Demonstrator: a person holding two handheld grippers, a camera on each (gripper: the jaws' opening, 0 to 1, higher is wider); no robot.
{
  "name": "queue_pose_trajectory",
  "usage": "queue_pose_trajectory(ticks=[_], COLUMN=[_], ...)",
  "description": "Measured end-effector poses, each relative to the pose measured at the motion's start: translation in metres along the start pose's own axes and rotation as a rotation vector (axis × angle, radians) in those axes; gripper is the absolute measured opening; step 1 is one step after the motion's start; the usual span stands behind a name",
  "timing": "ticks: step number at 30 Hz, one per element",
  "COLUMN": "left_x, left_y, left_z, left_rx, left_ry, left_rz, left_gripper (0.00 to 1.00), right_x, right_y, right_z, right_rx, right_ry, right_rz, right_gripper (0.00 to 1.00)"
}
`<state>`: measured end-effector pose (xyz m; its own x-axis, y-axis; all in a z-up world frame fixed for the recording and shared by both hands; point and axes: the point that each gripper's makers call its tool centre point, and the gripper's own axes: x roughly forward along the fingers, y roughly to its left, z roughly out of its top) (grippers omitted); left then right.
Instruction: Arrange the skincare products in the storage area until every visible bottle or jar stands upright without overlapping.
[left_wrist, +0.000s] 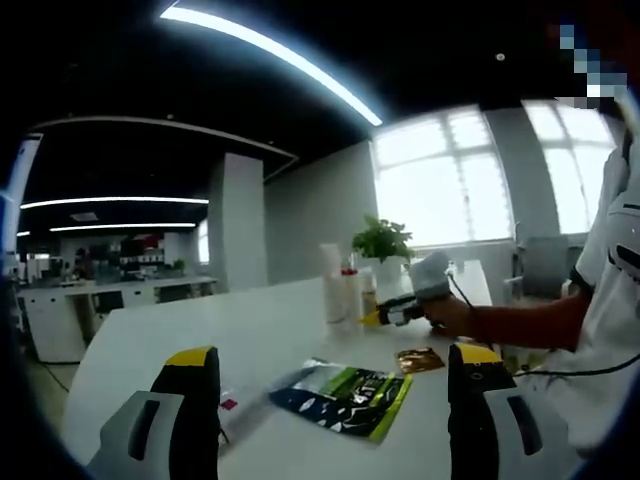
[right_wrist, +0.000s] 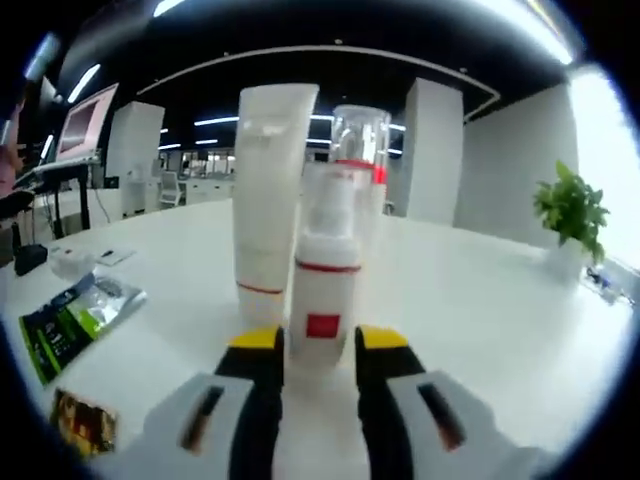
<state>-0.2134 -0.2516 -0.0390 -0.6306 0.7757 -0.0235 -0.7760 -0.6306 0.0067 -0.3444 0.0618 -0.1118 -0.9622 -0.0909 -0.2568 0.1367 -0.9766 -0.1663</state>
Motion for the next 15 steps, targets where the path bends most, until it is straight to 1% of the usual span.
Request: queue_pose_trajectory(ticks=[2,15], left_x=[-0.0003,0.0015], left_y=[0.0002,-0.0014], left_z=[0.0,-0.0002], left_rx=[-0.002,-0.006], left_ry=[-0.001,-0.001], left_rz=[0.002,-0.003], left_gripper=[0.97,0.97], right_x=[0.0,0.0048], right_y=[0.0006,-0.0031], right_z=[-0.0024,-0.0013], right_rx=[-0.001,-0.008], right_ry=[0.009,0.006], right_rz=[0.002,-0.007], right_gripper=[0.22,0.21])
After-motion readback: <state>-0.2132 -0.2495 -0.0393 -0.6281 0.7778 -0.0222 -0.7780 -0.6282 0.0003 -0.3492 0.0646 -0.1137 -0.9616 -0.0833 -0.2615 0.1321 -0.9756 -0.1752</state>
